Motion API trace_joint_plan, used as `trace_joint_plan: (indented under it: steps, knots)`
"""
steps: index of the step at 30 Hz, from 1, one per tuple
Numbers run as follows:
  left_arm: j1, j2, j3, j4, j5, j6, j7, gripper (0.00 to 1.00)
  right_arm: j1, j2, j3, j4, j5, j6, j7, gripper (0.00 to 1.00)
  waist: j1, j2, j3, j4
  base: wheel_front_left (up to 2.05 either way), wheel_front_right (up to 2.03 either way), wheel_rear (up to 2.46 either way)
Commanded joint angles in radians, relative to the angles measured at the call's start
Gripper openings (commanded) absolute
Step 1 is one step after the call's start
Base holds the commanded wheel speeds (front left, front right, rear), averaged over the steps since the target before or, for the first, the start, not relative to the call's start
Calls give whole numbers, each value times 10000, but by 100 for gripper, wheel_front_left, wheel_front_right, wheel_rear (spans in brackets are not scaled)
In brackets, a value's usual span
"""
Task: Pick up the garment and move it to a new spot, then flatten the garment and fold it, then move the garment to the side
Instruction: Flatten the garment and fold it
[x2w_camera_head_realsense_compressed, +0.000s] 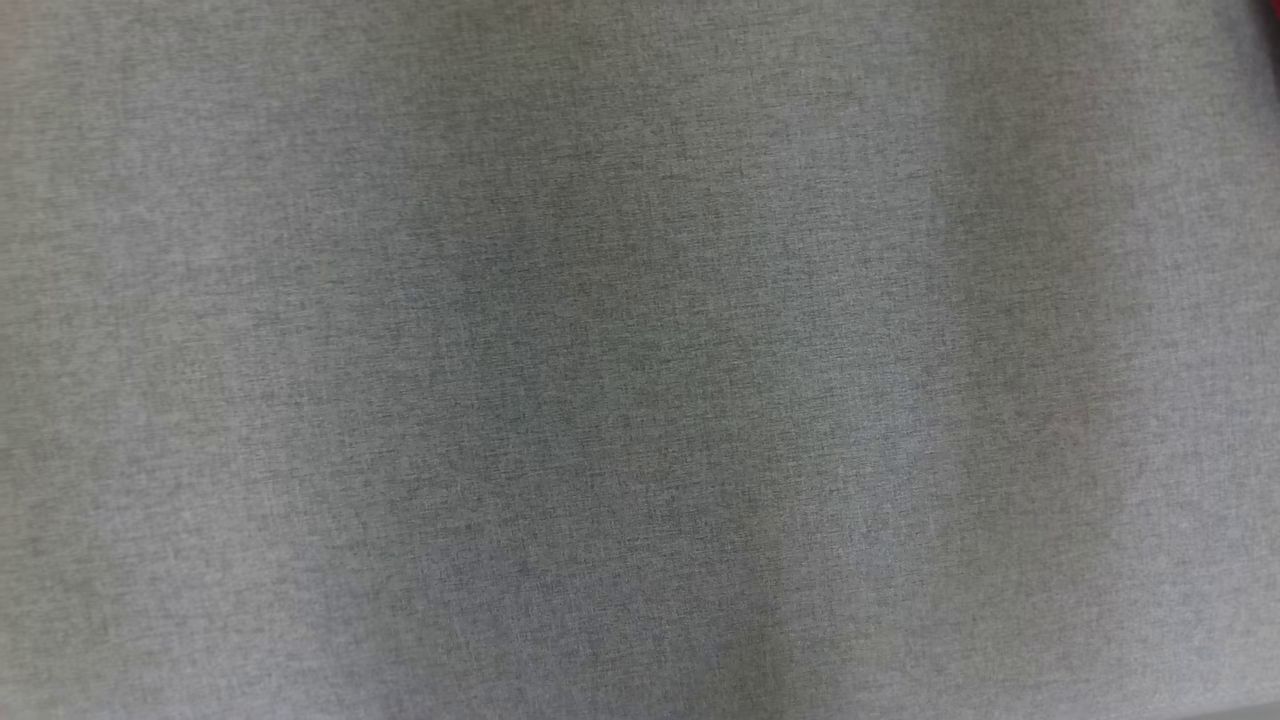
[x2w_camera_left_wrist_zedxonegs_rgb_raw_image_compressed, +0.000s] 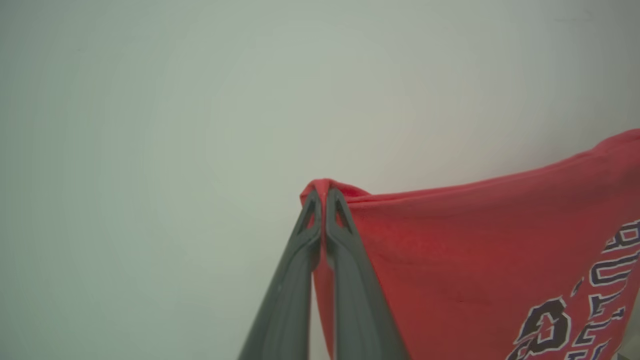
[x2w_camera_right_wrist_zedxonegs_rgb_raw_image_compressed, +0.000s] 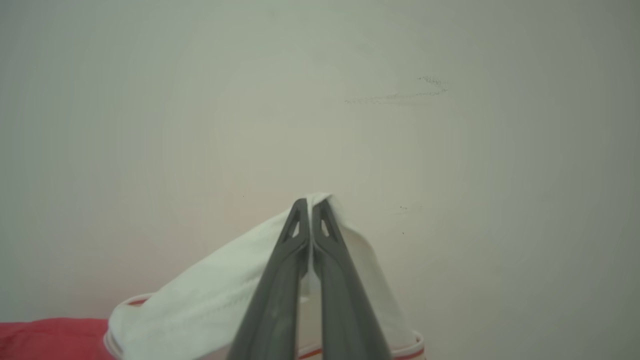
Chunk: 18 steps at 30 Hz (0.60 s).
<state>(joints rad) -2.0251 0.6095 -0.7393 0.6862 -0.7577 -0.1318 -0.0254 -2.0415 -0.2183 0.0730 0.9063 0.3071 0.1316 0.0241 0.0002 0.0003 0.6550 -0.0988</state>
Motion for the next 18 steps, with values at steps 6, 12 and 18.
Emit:
trace_joint_plan:
  steps: [6, 12, 18]
  knots:
    - [-515, -155, -691, 551, -777, 22, -390, 0, -711, -13, 333, 764, -159, -26, -306, 0, -2, -3, 137, -20, 0, 0, 0]
    - [-143, -101, -1461, 474, -1534, 24, -1045, 0, -675, 68, 953, 1136, 128, -26, -492, 0, -2, -3, 165, -7, 0, 0, 0]
    - [758, 253, -2372, 4, -2227, 23, -1771, 0, 560, -223, 1937, 423, 1201, -26, -689, 0, -2, -3, -14, 37, 0, 0, 0]
